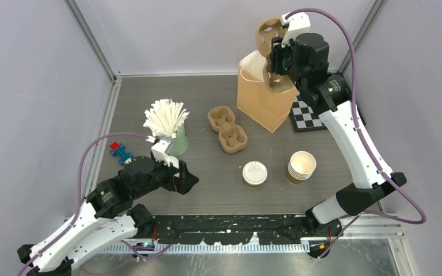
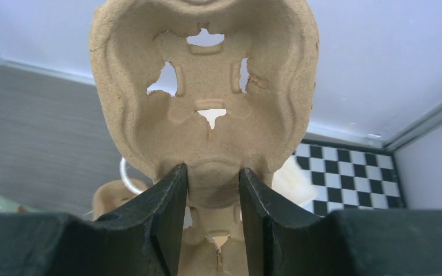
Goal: Pack the takeout coffee
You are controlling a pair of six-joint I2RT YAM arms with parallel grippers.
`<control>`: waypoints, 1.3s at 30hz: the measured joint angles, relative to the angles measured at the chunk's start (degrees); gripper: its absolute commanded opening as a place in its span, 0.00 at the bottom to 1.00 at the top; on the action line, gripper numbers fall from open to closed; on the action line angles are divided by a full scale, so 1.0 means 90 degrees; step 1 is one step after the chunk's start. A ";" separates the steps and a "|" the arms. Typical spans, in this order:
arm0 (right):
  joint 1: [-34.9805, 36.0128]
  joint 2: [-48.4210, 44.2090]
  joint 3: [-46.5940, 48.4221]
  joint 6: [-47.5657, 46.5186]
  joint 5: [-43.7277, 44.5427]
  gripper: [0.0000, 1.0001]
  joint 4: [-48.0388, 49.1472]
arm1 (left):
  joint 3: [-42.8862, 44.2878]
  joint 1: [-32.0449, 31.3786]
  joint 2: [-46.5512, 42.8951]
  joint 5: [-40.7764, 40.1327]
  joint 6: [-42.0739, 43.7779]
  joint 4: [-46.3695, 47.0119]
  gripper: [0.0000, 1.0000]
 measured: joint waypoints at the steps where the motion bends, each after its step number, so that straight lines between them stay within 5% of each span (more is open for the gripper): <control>1: -0.0068 0.0034 0.0068 -0.0129 0.0049 0.42 0.0015 | -0.0027 0.0000 -0.0075 0.0000 -0.0012 -0.0002 0.96; 8: -0.0466 0.0483 0.0505 -0.0806 0.0107 0.42 0.0379 | -0.0046 0.0000 -0.0146 -0.0002 -0.0049 0.0070 0.95; 15: -0.0697 0.1115 0.0505 -0.1280 -0.0134 0.42 0.0381 | 0.0194 0.0000 0.1022 -0.0119 -0.0418 0.1049 0.91; 29: -0.0818 0.1972 0.1219 -0.1717 -0.0464 0.42 -0.0284 | 0.2293 0.0041 0.4221 -0.0950 -0.1897 0.4918 0.91; 39: -0.0818 0.1841 0.0464 -0.1719 -0.0736 0.42 -0.0141 | 0.4175 0.0760 0.6045 -0.1069 -0.2368 0.5435 0.87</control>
